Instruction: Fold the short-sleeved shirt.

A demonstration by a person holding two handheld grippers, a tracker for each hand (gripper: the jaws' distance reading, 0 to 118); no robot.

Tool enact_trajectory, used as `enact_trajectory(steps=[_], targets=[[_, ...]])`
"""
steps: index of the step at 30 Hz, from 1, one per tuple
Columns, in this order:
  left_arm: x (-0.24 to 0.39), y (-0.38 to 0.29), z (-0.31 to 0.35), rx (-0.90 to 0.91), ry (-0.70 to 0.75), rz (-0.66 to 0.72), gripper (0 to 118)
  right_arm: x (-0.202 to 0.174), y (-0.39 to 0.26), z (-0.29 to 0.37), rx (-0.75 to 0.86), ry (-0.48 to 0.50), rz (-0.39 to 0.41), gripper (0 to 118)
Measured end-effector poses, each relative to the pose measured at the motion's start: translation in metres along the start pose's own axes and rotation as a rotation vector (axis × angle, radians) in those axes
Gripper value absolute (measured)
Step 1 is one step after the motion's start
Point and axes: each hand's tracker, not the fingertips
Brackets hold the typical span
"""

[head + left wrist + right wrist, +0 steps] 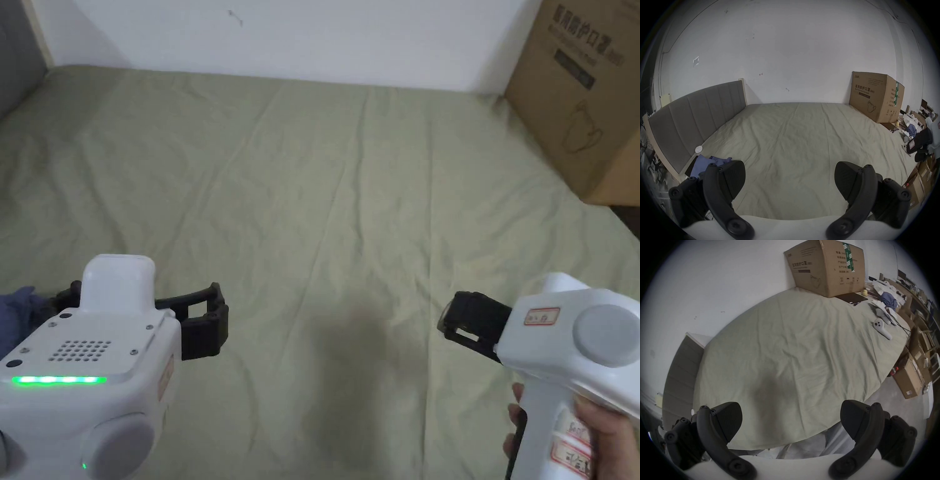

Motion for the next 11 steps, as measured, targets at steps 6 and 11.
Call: enact_trajectory(steps=[6,11], targets=[[-0.005,-0.016,-0.028,-0.090,0.015,0.056,111,-0.012,-0.005,-0.023,0.022,-0.120,0.085,117],[-0.007,-0.022,-0.071,-0.162,0.021,0.111,111,-0.027,0.003,-0.055,0.066,-0.160,0.128,117]])
